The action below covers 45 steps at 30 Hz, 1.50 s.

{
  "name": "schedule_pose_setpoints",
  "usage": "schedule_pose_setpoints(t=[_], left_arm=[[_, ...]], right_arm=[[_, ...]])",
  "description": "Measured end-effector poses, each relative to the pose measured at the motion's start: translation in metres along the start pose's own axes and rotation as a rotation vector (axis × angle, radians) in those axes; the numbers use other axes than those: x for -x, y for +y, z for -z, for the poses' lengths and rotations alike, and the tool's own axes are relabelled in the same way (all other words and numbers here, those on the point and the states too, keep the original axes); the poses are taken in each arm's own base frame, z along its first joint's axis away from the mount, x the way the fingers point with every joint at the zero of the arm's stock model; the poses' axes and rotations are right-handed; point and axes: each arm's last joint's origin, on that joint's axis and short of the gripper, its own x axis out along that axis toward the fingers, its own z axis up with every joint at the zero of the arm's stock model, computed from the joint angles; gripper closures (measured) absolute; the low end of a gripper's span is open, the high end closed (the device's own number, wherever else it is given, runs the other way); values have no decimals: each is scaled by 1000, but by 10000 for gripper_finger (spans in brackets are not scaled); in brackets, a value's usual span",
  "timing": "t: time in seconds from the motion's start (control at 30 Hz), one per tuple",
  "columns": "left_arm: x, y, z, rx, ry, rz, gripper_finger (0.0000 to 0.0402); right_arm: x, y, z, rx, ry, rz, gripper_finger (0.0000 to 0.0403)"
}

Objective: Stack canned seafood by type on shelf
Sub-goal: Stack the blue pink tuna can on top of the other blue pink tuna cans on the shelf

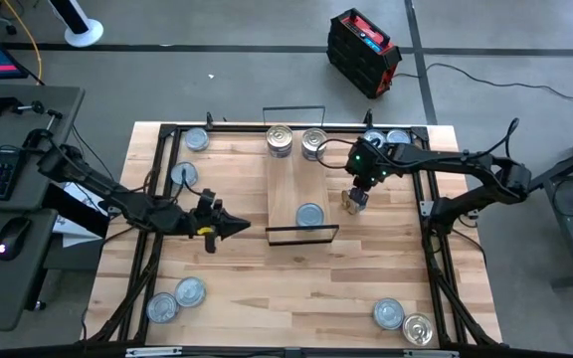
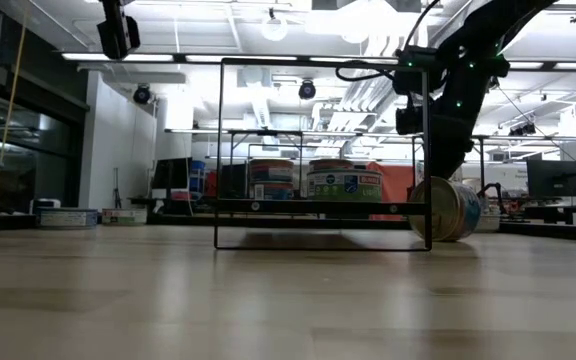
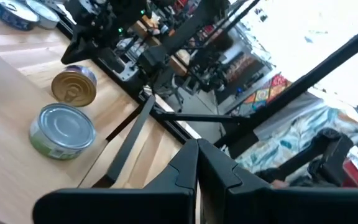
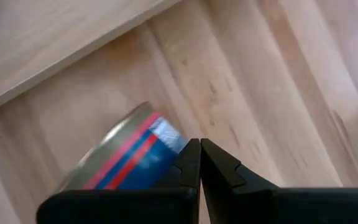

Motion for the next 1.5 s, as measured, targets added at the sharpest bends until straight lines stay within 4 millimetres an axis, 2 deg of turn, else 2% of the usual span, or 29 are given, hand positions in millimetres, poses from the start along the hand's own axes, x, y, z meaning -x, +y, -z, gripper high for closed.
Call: schedule_pose_setpoints(t=[0.3, 0.57, 0.87, 1.17, 1.33, 1.5], left_arm=[[-18, -8, 39, 94, -24, -2, 401], [-22, -20, 61, 138, -31, 9, 401], [-21, -51, 61, 99, 8, 55, 401], [-23, -71, 59, -6, 199, -15, 401], [-31, -72, 49, -113, 215, 3, 401], [-47, -59, 35, -162, 267, 38, 401]], right_arm=[[-1, 17, 1, 109, 14, -54, 403], [0, 47, 8, 176, 56, -96, 403], [2, 93, 20, 219, 78, -158, 403], [8, 135, 38, 189, 92, -216, 403], [23, 149, 35, 172, 37, -170, 403], [45, 147, 37, 144, 29, -96, 403]])
